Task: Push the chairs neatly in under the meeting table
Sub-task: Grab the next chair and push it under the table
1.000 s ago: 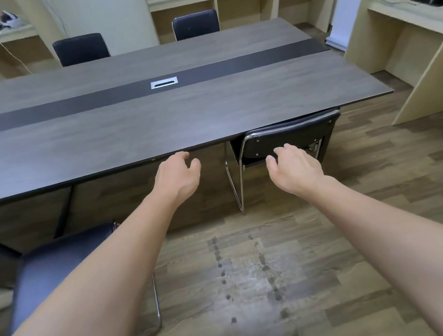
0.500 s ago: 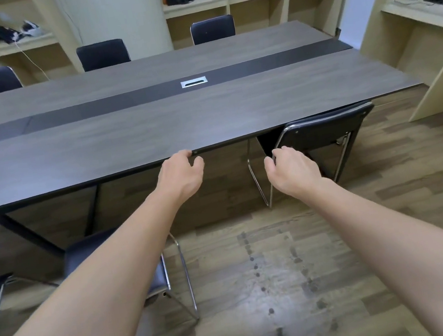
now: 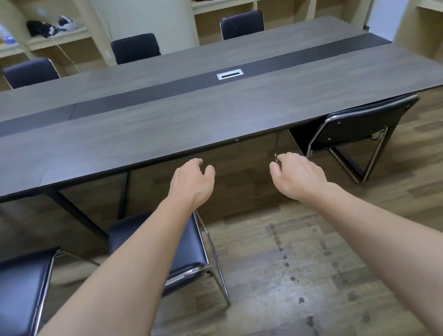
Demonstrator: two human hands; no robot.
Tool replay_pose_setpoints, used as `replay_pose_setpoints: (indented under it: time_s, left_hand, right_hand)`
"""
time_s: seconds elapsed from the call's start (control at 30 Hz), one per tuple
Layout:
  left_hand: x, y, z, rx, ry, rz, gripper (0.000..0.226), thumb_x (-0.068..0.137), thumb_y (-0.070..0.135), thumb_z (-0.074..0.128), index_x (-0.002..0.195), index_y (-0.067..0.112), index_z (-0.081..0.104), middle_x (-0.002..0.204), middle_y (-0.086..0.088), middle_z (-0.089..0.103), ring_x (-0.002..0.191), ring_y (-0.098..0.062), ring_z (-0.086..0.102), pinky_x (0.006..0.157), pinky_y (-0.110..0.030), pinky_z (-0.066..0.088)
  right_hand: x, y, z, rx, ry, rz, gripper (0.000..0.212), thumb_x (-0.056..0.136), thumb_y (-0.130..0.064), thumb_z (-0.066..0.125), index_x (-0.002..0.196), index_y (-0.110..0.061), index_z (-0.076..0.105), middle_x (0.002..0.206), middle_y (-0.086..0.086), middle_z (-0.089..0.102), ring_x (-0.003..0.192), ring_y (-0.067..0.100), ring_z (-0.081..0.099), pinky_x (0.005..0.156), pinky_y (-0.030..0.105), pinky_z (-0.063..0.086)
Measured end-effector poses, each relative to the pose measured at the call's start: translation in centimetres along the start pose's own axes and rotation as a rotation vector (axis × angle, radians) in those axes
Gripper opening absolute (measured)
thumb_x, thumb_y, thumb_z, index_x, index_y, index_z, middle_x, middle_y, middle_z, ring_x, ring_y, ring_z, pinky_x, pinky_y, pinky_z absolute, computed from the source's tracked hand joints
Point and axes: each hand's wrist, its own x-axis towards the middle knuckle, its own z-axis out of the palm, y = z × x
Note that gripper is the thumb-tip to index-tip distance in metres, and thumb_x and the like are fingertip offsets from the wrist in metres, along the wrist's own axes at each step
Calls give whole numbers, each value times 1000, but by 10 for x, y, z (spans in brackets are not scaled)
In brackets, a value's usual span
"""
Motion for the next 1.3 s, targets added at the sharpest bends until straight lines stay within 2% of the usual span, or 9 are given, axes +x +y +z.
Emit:
replay_pose_setpoints:
  time_s: [0.2, 0.37, 0.57, 0.67, 0.7, 0.77, 0.83, 1.07, 1.3]
  left_hand:
    - [-36, -24, 4, -47, -8, -51, 52, 102, 38, 42, 149, 14, 42, 149, -4, 49, 137, -24, 43, 107, -31, 34]
    - [-62, -51, 6, -32, 10, -109, 49, 103, 35, 39, 147, 13, 45, 148, -4, 50, 136, -25, 43, 106, -31, 35]
    - [-80, -79, 2, -45, 30, -137, 25, 104, 28, 37, 108, 18, 59, 111, -13, 58, 106, -31, 50, 89, -34, 38]
    - [-78, -96, -11, -64, 57, -120, 27, 103, 29, 37, 76, 34, 36, 98, -1, 47, 91, -22, 39, 80, -30, 32]
    - [-76, -102, -14, -67, 52, -128, 23, 103, 29, 37, 81, 34, 43, 100, -3, 50, 93, -24, 41, 82, -31, 33]
    - [-71, -122, -23, -67, 28, -139, 31, 103, 31, 36, 121, 21, 60, 125, -9, 60, 116, -29, 50, 96, -33, 38]
    - [-69, -142, -33, -53, 11, -151, 47, 104, 30, 34, 146, 13, 45, 148, -6, 50, 135, -27, 43, 108, -33, 34]
    - [-56, -229, -56, -13, -74, -143, 39, 103, 24, 30, 135, 15, 52, 144, -8, 52, 122, -27, 49, 99, -31, 37]
    - [-50, -299, -56, 13, -178, -183, 43, 102, 20, 29, 135, 10, 53, 136, -9, 58, 121, -29, 51, 97, -34, 40]
  right_hand:
    - [-23, -18, 17, 9, -54, -44, 30, 98, -32, 30, 85, -11, 47, 102, 10, 59, 91, 35, 56, 75, 38, 42]
    - [-48, -36, 40, 10, -121, -100, 31, 99, -35, 30, 91, -13, 49, 108, 9, 58, 97, 36, 56, 77, 39, 39]
    - [-68, -60, 55, -30, -156, -125, 35, 100, -35, 30, 102, -10, 55, 114, 9, 58, 103, 37, 57, 83, 40, 42]
    - [-70, -84, 61, -20, -167, -142, 29, 100, -35, 30, 91, -14, 48, 110, 9, 58, 98, 36, 57, 78, 39, 41]
    - [-71, -91, 64, -17, -170, -143, 28, 100, -34, 30, 89, -14, 46, 109, 9, 58, 97, 35, 57, 77, 39, 40]
    - [-73, -108, 73, -14, -168, -138, 28, 99, -34, 31, 90, -15, 47, 109, 9, 59, 97, 36, 57, 77, 38, 40]
    - [-76, -126, 84, -14, -177, -121, 28, 99, -34, 31, 92, -14, 49, 110, 10, 59, 99, 36, 58, 78, 38, 40]
    - [-86, -201, 127, -16, -204, -52, 27, 98, -33, 31, 89, -15, 48, 112, 10, 61, 99, 35, 57, 76, 37, 37]
    - [-106, -256, 180, -23, -278, 34, 37, 99, -34, 29, 105, -11, 57, 117, 12, 61, 104, 34, 58, 82, 37, 41]
